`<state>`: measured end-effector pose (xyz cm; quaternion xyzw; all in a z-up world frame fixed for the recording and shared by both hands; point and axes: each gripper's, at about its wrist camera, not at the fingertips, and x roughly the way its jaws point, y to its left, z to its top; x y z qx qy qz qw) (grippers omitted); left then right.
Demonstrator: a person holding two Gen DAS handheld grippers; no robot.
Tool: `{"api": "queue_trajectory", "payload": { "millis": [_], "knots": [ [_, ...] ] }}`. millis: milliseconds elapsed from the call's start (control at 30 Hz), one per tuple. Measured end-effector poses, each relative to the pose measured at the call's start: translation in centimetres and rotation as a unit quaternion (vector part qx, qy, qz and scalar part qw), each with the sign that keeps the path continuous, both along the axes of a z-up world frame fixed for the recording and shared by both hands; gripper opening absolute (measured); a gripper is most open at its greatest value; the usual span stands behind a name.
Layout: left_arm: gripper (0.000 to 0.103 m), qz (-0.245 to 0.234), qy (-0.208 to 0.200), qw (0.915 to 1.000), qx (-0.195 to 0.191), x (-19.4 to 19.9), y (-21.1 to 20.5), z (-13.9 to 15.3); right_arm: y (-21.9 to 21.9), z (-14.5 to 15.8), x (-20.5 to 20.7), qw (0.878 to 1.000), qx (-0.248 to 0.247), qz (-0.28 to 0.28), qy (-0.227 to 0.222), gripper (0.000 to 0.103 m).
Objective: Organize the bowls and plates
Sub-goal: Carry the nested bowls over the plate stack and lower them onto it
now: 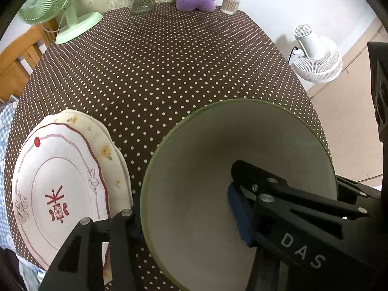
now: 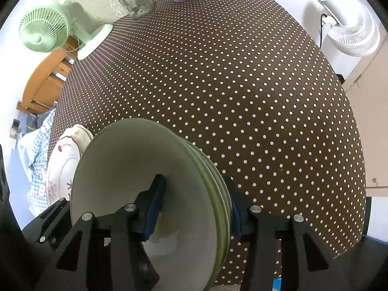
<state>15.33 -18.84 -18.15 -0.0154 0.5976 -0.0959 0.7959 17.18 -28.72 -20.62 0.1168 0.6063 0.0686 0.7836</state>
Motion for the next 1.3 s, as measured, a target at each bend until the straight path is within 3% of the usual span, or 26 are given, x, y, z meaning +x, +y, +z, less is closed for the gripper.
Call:
{"api": "queue_trajectory", "payload": {
  "millis": [400,733,967,1300],
  "knots": [
    [0.055,0.027,-0.01,0.9995,0.008,-0.8,-0.4,2.3,-1.0,2.0,-0.4,1.0,0.002,0.028,-0.005,0.051],
    [0.055,0.051,-0.046,0.9976,0.008,-1.2,0.1,5.5,-1.5,6.0,-0.7,0.998,0.0,0.055,-0.04,0.051],
    [0.055,0.057,-0.056,0.9968,0.004,-1.6,2.0,6.7,0.9,7.7,-1.3,0.996,-0.006,0.066,-0.055,0.051],
    [0.055,0.028,-0.057,0.998,0.003,-2.2,6.4,7.4,5.6,8.5,-2.6,0.998,-0.009,0.035,-0.054,0.051]
  ]
}}
